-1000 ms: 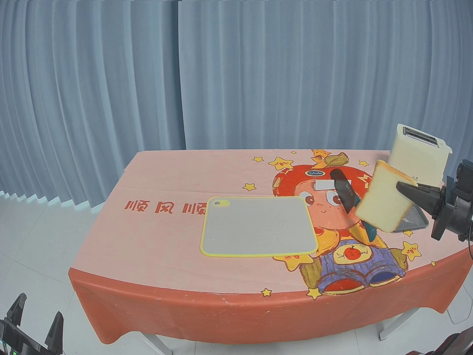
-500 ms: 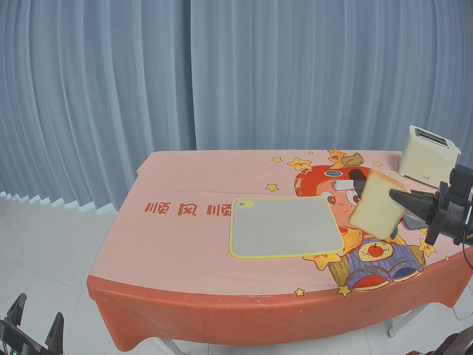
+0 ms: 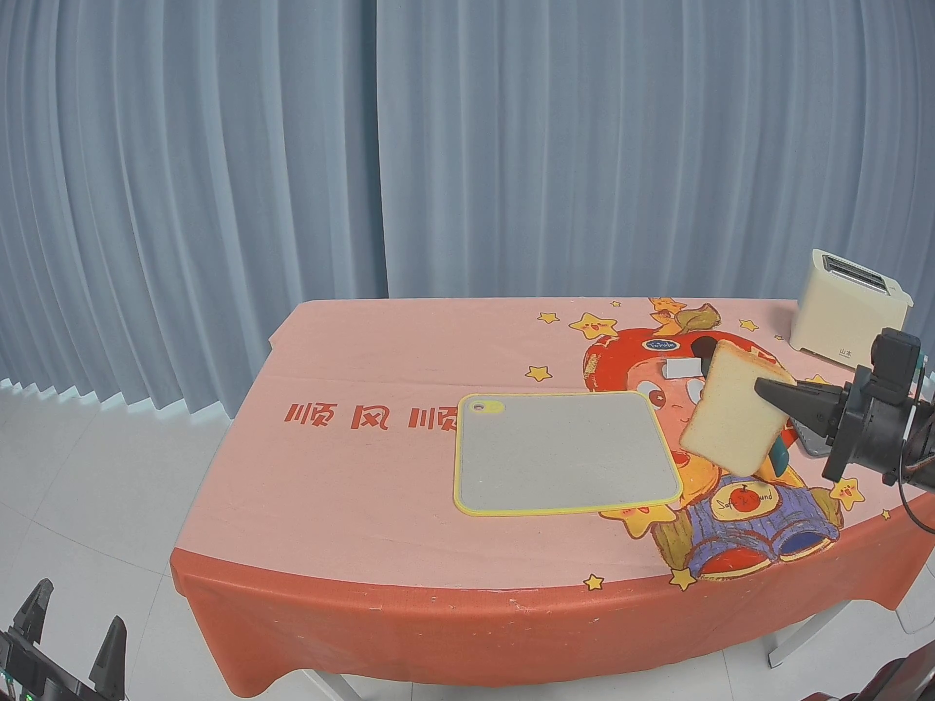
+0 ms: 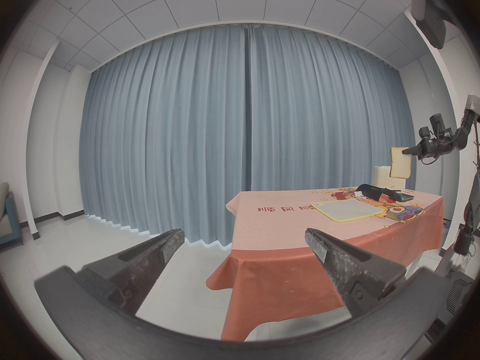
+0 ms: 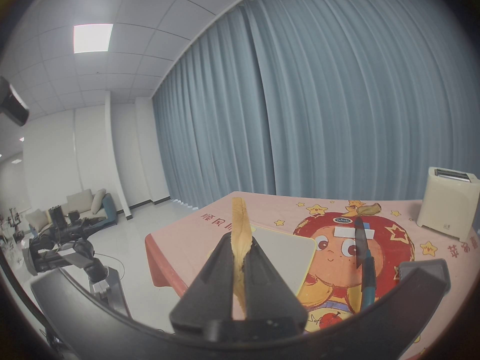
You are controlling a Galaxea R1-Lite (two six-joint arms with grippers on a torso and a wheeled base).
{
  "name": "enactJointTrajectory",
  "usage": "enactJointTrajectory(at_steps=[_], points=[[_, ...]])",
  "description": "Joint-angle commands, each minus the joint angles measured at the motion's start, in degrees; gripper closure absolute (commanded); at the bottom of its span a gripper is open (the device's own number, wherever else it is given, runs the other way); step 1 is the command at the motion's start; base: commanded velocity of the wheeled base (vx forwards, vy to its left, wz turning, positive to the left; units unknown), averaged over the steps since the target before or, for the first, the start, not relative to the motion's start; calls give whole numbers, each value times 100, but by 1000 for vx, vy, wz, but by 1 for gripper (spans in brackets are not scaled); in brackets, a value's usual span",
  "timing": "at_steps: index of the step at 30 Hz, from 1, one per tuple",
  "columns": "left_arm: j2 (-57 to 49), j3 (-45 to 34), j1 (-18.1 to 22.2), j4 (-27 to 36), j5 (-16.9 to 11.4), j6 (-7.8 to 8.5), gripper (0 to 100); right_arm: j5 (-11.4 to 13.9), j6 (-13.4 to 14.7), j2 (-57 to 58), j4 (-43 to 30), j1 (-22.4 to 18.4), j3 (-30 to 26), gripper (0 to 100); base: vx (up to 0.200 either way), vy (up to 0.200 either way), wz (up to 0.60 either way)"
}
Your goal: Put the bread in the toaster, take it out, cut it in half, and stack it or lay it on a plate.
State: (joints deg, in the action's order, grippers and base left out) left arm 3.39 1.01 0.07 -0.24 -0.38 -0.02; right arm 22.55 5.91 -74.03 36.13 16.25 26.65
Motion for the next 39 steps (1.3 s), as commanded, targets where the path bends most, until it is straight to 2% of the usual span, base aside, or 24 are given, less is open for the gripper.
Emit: enactJointTrajectory(at_steps=[1, 3, 4, 5, 7, 9, 12, 15, 16, 17, 18, 19, 20, 23, 27, 28, 29, 31, 39], points=[[4, -101, 1, -2, 3, 2, 0, -304, 217, -454, 438, 256, -2, 100, 0, 0, 0], [4, -101, 1, -2, 3, -6, 0, -462, 367, -647, 808, 423, -19, 100, 0, 0, 0], [4, -101, 1, -2, 3, 2, 0, -638, 490, -779, 1019, 537, -28, 100, 0, 0, 0], [4, -101, 1, -2, -6, 2, 0, -682, 525, -814, 1071, 563, -19, 100, 0, 0, 0], [4, -101, 1, -2, 3, -6, 0, -1130, 868, -1228, 1502, 774, 16, 100, 0, 0, 0], [4, -101, 1, -2, 3, 2, 0, -1394, 1079, -1482, 1827, 897, 25, 100, 0, 0, 0], [4, -101, 1, -2, -6, 2, 0, -1921, 1536, -2150, 2671, 1029, 112, 100, 0, 0, 0], [4, -101, 1, -2, -6, 2, 0, -2229, 1870, -2669, 3576, 1126, 165, 100, 0, 0, 0], [4, -101, 1, -2, -6, 2, 0, -2238, 1887, -2686, 3620, 1135, 165, 100, 0, 0, 0], [4, -101, 1, -2, -6, 2, 0, -2290, 2045, -2915, 3910, 1187, 218, 100, 0, 0, 0], [4, -101, 1, -2, -6, 2, 0, -2290, 2089, -2959, 3954, 1196, 227, 100, 0, 0, 0], [4, -101, 1, -2, -6, -6, 0, -2299, 2256, -3117, 3980, 1223, 288, 100, 0, 0, 0], [4, -101, 1, -2, -6, 2, 0, -2290, 2274, -3117, 3980, 1231, 288, 100, 0, 0, 0], [4, -101, 1, -2, -6, 2, 0, -2273, 2916, -3407, 3972, 1267, 526, 100, 0, 0, 0], [4, -101, 1, -2, -6, 2, 0, -2176, 4128, -3697, 3954, 1223, 833, 100, 0, 0, 0], [4, -101, 1, -2, -6, -6, 0, -2071, 4471, -3803, 3937, 1214, 868, 100, 0, 0, 0], [4, -101, 1, -2, -6, 2, 0, -1939, 4638, -3891, 3937, 1205, 860, 100, 0, 0, 0], [4, -101, 1, -2, -6, 2, 0, -1763, 4753, -3996, 3937, 1187, 842, 100, 0, 0, 0], [4, -101, 1, -2, -6, 2, 0, -1745, 4814, -4427, 3937, 1170, 824, 100, 0, 0, 0]])
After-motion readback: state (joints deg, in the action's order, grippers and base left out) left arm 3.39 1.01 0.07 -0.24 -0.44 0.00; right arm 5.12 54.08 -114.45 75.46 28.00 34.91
